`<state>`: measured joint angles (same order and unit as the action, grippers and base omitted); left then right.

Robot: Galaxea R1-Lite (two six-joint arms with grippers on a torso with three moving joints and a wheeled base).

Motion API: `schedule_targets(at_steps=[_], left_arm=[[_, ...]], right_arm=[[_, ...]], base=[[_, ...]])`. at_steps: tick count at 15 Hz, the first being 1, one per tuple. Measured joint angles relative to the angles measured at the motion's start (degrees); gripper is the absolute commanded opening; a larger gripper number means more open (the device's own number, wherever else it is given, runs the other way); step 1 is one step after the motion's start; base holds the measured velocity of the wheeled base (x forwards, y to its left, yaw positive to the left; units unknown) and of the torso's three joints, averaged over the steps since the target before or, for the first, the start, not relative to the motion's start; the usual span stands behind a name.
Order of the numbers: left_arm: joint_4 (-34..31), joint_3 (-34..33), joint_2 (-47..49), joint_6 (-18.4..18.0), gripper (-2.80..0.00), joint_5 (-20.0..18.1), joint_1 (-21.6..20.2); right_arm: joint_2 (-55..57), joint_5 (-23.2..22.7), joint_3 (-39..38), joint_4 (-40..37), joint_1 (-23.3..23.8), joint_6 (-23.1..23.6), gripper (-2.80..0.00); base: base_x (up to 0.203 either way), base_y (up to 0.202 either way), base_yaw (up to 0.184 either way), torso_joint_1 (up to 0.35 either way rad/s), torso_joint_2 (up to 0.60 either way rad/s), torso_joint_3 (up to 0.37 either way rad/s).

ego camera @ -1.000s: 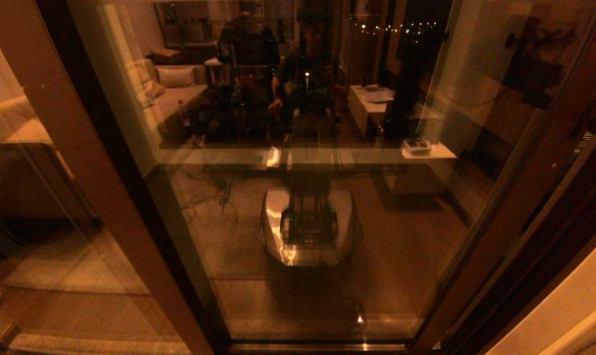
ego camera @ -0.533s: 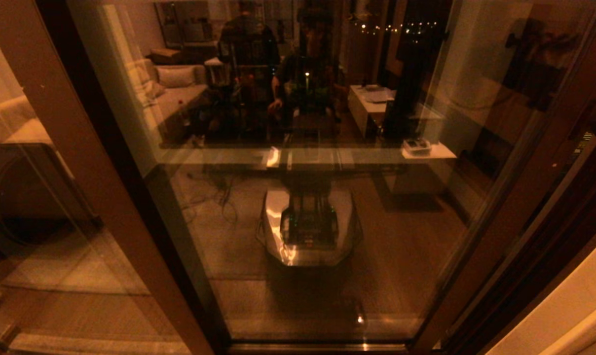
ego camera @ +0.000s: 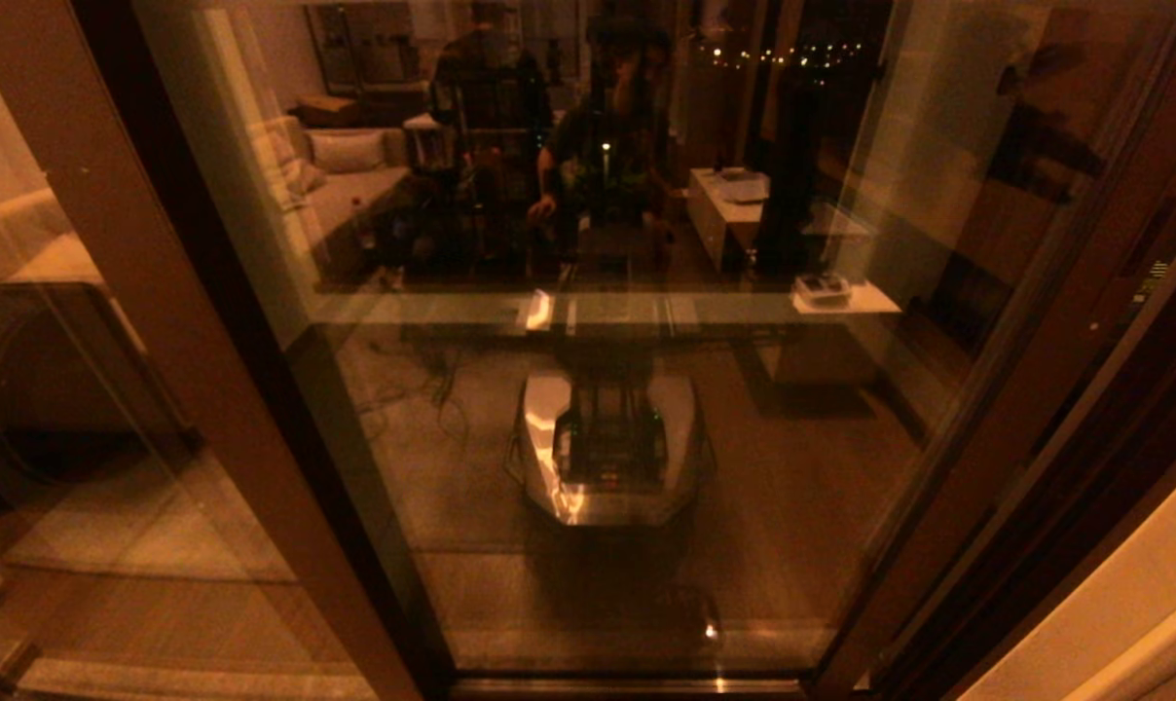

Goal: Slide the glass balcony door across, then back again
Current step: Close the slid door

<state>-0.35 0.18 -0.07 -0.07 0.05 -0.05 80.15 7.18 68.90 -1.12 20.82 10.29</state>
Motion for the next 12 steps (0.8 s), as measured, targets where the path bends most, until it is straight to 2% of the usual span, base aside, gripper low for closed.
schedule_targets(at_steps=[2, 5, 10, 12], left_arm=[[0.00, 0.00, 0.00, -0.04, -2.80, 0.00, -0.02], [0.02, 0.00, 0.00, -0.02, -2.80, 0.02, -0.02], [0.02, 0.00, 0.00, -0.02, -2.80, -0.03, -0.02], [0.00, 0.00, 0.00, -0.02, -2.80, -0.01, -0.02]], right_arm=[[-2.09, 1.02, 2.23, -7.69, -3.10, -3.32, -2.80], [-2.15, 6.91, 7.11, -15.05, -6.73, -6.27, -2.80], [3.32, 12.92, 14.81, -15.34, -8.15, -10.21, -2.80], [4.91, 13.31, 15.67, -15.40, -9.33, -11.52, -2.80]], base=[[0.000, 0.000, 0.000, 0.000, 0.00, 0.000], [0.000, 0.000, 0.000, 0.000, 0.00, 0.000], [0.000, 0.000, 0.000, 0.000, 0.00, 0.000], [0.000, 0.000, 0.000, 0.000, 0.00, 0.000]])
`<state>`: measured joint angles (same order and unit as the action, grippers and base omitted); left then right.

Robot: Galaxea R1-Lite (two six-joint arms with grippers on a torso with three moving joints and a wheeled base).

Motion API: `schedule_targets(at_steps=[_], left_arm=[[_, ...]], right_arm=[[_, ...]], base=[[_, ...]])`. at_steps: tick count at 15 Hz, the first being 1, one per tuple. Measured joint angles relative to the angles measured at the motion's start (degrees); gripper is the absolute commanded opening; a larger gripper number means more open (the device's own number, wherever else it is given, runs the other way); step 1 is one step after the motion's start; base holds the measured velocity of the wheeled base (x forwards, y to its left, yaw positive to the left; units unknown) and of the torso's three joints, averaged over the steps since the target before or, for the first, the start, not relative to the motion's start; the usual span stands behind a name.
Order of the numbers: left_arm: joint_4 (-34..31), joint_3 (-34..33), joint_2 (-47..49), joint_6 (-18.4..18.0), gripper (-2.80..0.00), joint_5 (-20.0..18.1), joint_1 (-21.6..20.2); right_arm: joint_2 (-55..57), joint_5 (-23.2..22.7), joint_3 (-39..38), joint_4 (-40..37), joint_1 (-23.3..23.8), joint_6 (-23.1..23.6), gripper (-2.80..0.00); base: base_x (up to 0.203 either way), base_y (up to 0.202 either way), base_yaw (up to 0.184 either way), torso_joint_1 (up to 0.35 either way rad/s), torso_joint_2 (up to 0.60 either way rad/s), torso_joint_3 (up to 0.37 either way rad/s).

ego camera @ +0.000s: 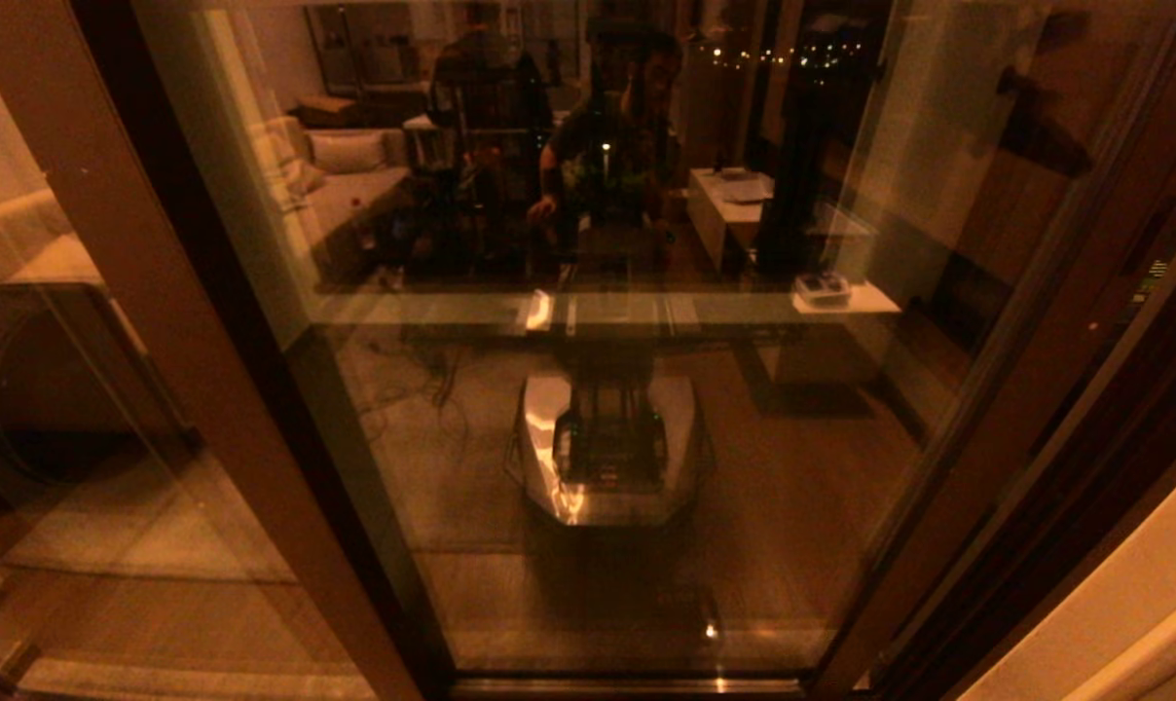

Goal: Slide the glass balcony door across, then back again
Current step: Close the slid door

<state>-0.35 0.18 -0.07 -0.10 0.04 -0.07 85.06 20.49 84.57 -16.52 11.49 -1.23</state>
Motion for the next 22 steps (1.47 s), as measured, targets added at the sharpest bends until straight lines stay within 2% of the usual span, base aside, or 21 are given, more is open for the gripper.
schedule_targets(at_steps=[3, 9, 22], left_arm=[[0.01, 0.00, 0.00, 0.02, -2.80, 0.03, 0.00], [0.02, 0.00, 0.00, 0.00, -2.80, 0.03, 0.00], [0.02, 0.00, 0.00, 0.02, -2.80, 0.01, 0.00]], right_arm=[[2.91, 0.08, 1.01, 2.76, -0.53, -1.35, -2.80], [5.70, -0.03, 0.46, 3.14, -0.94, -2.72, -2.80], [3.92, -0.38, -2.07, 4.92, -4.88, -3.84, -2.80]], base=[[0.000, 0.000, 0.000, 0.000, 0.00, 0.000], [0.000, 0.000, 0.000, 0.000, 0.00, 0.000], [0.000, 0.000, 0.000, 0.000, 0.00, 0.000]])
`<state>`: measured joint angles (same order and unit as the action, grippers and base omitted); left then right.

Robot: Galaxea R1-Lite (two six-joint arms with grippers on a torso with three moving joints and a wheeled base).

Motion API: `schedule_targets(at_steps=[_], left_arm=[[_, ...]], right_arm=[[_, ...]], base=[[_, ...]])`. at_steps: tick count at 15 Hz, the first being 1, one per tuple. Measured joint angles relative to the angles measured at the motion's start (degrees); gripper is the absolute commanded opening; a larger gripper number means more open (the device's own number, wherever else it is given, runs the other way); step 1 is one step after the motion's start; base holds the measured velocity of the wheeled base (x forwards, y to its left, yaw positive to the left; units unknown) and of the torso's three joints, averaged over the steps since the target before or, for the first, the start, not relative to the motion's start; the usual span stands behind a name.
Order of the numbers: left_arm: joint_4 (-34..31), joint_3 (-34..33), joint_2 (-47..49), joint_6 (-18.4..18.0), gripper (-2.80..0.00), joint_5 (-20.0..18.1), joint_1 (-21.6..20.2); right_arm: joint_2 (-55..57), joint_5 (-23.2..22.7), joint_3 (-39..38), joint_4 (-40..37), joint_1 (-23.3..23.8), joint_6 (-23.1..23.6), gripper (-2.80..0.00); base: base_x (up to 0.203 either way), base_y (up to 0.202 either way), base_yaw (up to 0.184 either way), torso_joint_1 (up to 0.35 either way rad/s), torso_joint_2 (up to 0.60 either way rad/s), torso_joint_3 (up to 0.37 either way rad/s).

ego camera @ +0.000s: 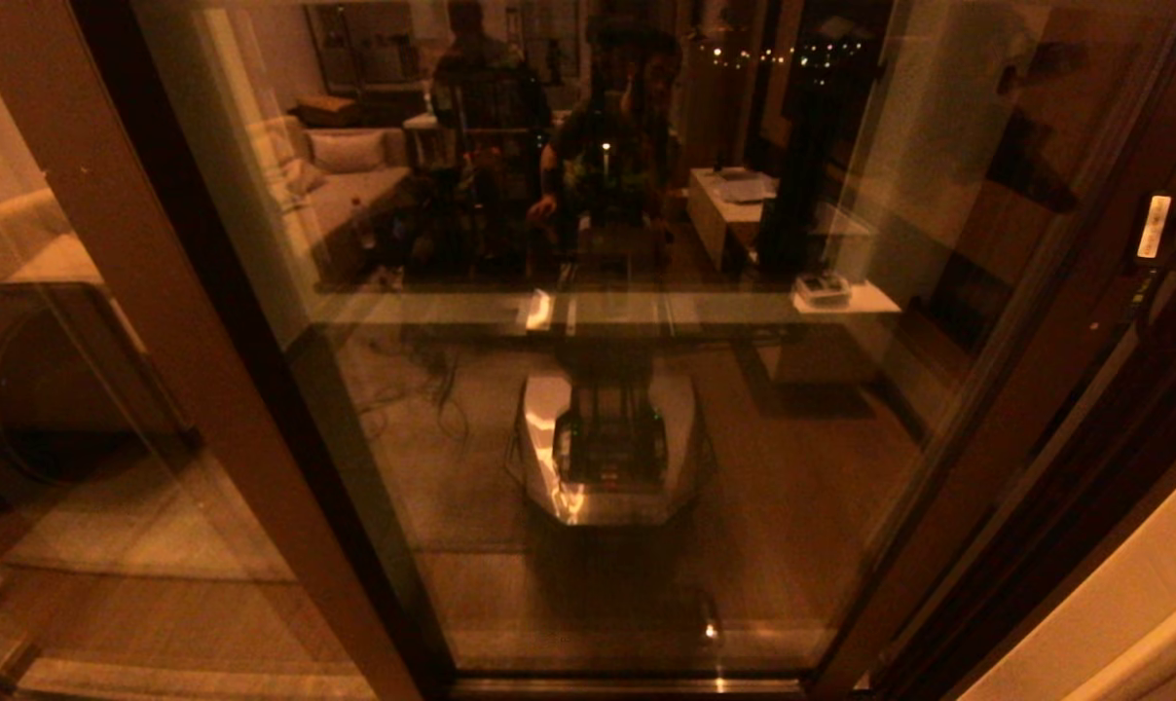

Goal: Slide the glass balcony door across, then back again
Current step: Close the slid door

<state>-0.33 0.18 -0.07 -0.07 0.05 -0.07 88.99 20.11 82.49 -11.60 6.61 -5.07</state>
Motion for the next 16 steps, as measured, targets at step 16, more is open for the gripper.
schedule_targets(at_steps=[16], left_arm=[[-0.01, 0.00, 0.00, -0.01, -2.80, 0.02, 0.00]], right_arm=[[4.39, 0.44, 0.69, 5.26, 1.29, 0.11, -2.80]], base=[[0.000, 0.000, 0.000, 0.000, 0.00, 0.000]])
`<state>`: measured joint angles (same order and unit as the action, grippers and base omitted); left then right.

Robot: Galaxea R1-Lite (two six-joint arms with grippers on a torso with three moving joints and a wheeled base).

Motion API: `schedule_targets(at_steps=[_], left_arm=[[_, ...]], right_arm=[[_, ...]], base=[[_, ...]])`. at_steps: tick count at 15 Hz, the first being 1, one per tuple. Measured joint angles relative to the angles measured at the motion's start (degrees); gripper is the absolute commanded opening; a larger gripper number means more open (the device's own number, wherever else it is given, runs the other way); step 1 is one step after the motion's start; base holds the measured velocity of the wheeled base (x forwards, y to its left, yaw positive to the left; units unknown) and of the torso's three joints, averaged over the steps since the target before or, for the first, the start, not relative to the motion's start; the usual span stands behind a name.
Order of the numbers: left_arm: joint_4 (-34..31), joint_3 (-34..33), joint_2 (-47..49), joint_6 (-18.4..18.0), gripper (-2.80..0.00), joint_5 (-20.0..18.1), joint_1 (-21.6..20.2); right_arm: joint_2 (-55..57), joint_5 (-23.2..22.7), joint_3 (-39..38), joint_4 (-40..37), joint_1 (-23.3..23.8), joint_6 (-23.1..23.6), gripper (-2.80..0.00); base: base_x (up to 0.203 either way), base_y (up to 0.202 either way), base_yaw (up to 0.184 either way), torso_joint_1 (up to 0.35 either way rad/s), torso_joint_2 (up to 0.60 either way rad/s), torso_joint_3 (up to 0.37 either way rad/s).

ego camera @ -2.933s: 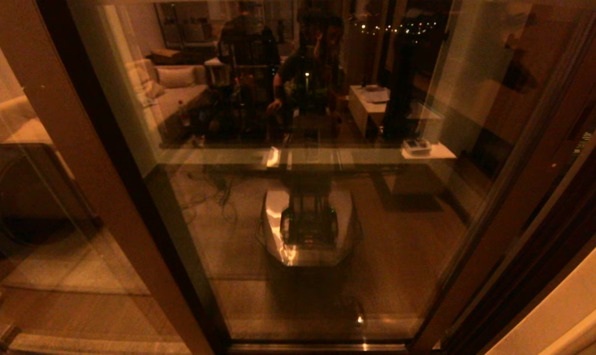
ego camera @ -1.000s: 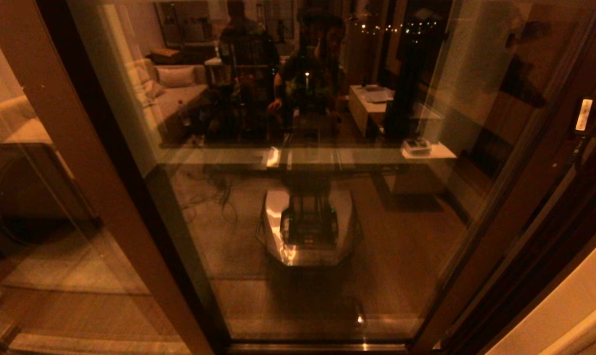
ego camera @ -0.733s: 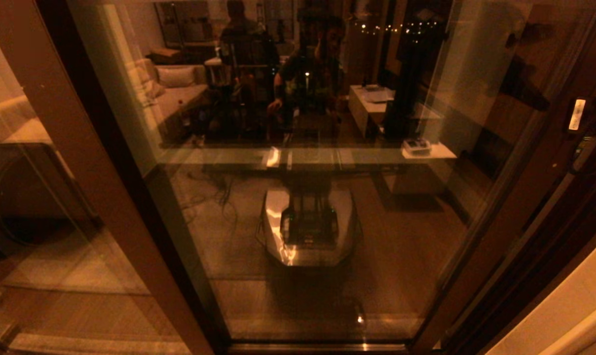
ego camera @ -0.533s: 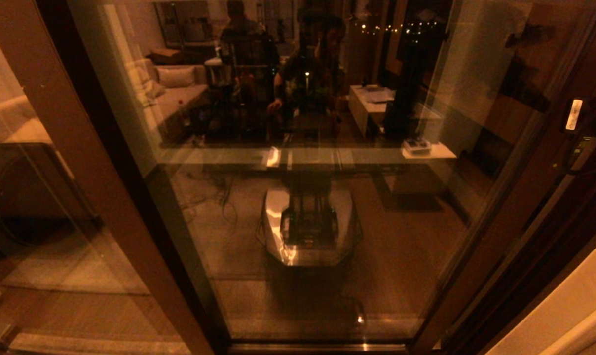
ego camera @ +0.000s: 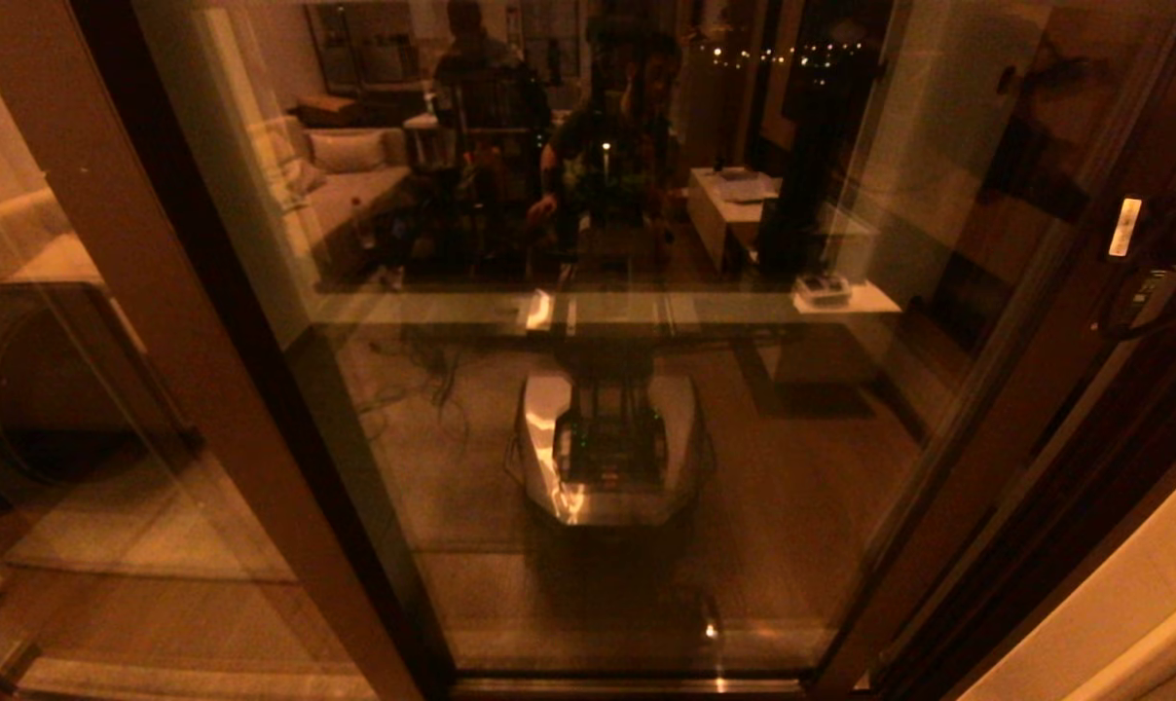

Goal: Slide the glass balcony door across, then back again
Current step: Close the slid door

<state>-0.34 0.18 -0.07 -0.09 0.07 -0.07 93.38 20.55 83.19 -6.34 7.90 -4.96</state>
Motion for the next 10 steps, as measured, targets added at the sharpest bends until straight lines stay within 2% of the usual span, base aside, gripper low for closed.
schedule_targets(at_steps=[10], left_arm=[[0.01, 0.00, 0.00, -0.01, -2.80, 0.00, 0.00]], right_arm=[[2.50, 0.11, 0.20, 3.32, 1.02, -0.01, -2.80]], base=[[0.000, 0.000, 0.000, 0.000, 0.00, 0.000]])
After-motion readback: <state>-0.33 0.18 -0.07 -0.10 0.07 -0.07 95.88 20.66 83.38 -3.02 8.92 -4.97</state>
